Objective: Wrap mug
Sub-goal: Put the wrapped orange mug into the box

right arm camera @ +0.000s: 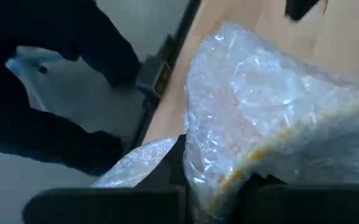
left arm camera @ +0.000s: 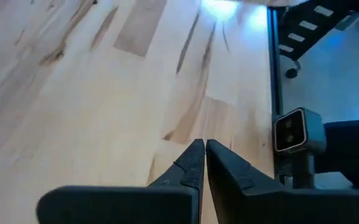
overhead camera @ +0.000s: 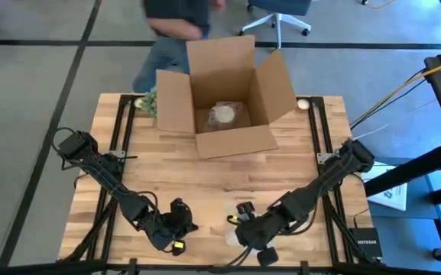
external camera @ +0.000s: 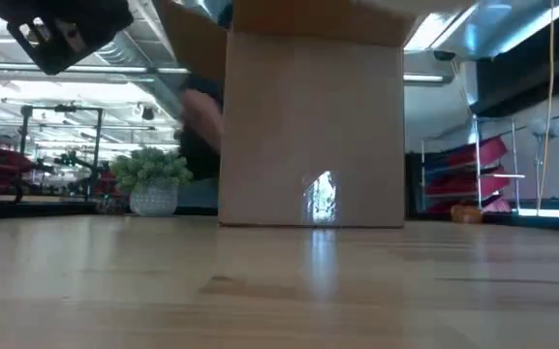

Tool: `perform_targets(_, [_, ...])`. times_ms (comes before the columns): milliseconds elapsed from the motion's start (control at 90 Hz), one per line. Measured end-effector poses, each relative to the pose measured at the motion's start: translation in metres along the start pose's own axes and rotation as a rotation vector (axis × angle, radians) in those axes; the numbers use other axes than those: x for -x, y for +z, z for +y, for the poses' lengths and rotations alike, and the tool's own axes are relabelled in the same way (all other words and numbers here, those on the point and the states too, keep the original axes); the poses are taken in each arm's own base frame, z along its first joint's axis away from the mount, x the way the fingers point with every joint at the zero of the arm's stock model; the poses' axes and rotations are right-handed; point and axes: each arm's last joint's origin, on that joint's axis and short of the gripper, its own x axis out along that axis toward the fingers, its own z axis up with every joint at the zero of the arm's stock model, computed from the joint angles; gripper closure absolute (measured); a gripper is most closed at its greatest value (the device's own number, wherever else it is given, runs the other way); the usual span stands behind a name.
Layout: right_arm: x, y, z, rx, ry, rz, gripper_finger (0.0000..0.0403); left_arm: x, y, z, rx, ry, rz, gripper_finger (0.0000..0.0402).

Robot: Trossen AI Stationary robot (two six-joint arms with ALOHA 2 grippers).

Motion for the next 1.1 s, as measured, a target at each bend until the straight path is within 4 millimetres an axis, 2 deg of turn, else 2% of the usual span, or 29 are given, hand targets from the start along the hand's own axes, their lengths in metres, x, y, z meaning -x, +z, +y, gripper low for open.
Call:
perform_targets(156, [0.049,0.009,-0.002,0.030,-0.072,-0.175,0.0395,0.000,0.000,0.000,0.005,-0.015,0.014,0.0402])
perform_targets(300, [0.071,0.013,-0.007,0.103,-0.180,-0.272,0.0395,0.000,0.000,0.000,-0.006,-0.013,0.017,0.0402])
perform_targets(467, [0.113,0.023,-0.019,0.129,-0.240,-0.463,0.0395,-0.002,0.002,0.004,-0.021,0.005,0.021,0.0402])
perform_targets(644, [0.135,0.030,-0.036,0.158,-0.300,-0.567,0.0395,-0.006,0.007,0.009,-0.060,0.022,0.015,0.0402])
perform_targets(767, [0.158,0.039,-0.059,0.135,-0.447,-0.615,0.0395,-0.010,0.012,0.014,-0.080,0.041,0.009,0.0402])
perform_targets(889, [0.175,0.049,-0.092,0.098,-0.610,-0.614,0.0395,-0.013,0.018,0.021,-0.110,0.061,0.007,0.0402])
perform_targets(1000, [0.200,0.053,-0.132,0.016,-0.711,-0.644,0.0395,-0.006,0.026,0.030,-0.133,0.106,0.019,0.0402])
perform_targets(1100, [0.217,0.048,-0.174,-0.061,-0.800,-0.608,0.0395,0.004,0.035,0.042,-0.160,0.174,0.032,0.0402])
